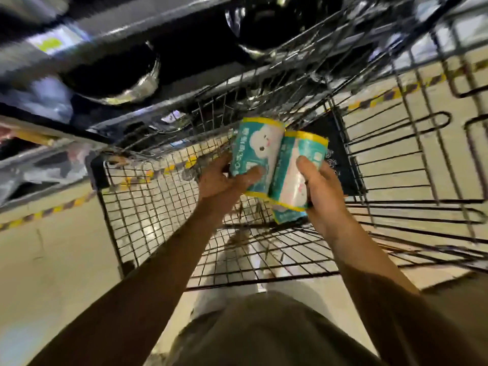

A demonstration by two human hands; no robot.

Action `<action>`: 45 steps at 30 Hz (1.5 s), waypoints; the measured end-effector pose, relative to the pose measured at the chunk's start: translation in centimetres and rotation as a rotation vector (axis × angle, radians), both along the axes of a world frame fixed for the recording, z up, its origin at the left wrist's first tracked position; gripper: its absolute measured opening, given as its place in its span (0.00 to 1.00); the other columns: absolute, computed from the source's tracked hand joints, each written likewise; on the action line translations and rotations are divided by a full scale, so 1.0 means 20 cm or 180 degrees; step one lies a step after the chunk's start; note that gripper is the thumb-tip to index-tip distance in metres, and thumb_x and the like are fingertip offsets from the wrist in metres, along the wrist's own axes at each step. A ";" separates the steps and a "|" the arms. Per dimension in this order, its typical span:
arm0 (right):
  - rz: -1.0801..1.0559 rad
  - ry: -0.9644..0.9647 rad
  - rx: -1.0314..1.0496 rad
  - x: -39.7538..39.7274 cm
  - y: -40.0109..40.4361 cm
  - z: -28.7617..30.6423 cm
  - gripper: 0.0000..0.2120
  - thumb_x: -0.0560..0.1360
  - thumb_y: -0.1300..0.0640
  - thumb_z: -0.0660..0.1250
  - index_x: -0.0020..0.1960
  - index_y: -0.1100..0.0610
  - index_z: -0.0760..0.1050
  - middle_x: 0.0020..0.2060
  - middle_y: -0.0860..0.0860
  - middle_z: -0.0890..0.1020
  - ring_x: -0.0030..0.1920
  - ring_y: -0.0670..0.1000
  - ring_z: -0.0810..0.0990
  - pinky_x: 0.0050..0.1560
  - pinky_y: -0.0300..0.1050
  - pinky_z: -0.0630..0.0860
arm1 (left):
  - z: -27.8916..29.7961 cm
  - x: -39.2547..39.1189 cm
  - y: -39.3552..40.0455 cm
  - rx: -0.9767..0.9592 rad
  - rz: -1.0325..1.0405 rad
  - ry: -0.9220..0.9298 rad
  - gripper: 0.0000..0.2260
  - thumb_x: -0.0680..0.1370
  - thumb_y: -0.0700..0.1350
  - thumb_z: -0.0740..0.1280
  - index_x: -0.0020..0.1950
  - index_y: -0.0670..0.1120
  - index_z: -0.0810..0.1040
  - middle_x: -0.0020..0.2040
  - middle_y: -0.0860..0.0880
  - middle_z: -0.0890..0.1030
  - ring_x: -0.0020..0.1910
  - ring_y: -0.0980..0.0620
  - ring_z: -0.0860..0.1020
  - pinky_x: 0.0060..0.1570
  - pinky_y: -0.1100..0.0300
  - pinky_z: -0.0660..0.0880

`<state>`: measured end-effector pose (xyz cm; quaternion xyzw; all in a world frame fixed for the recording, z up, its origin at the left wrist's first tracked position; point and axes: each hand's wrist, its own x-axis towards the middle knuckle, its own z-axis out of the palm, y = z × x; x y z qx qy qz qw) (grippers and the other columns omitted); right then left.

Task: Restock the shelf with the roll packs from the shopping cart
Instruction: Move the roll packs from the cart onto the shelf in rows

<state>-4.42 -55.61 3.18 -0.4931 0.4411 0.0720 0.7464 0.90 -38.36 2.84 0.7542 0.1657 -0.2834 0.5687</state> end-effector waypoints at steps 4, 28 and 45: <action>-0.0041 -0.0229 0.0216 -0.20 -0.03 0.16 0.15 0.81 0.50 0.67 0.65 0.54 0.76 0.57 0.56 0.85 0.57 0.59 0.84 0.58 0.69 0.78 | 0.21 -0.25 -0.07 -0.0292 0.0170 -0.0217 0.31 0.59 0.57 0.78 0.60 0.51 0.79 0.51 0.53 0.86 0.50 0.54 0.85 0.50 0.55 0.82; 0.1889 -0.1536 -0.0308 -0.90 0.25 0.60 0.20 0.74 0.61 0.72 0.63 0.48 0.72 0.52 0.49 0.84 0.52 0.50 0.85 0.51 0.47 0.82 | 0.77 -1.26 0.62 -0.0911 0.1480 -0.1113 0.36 0.64 0.37 0.73 0.71 0.48 0.69 0.58 0.40 0.77 0.50 0.43 0.82 0.45 0.52 0.82; 0.3290 -0.1440 -0.0233 -1.26 1.72 0.65 0.29 0.61 0.48 0.75 0.61 0.42 0.73 0.54 0.48 0.85 0.54 0.53 0.85 0.59 0.62 0.80 | 0.78 -1.98 1.74 -0.0999 0.1791 -0.1023 0.20 0.77 0.47 0.70 0.68 0.52 0.73 0.61 0.45 0.82 0.60 0.41 0.81 0.57 0.43 0.78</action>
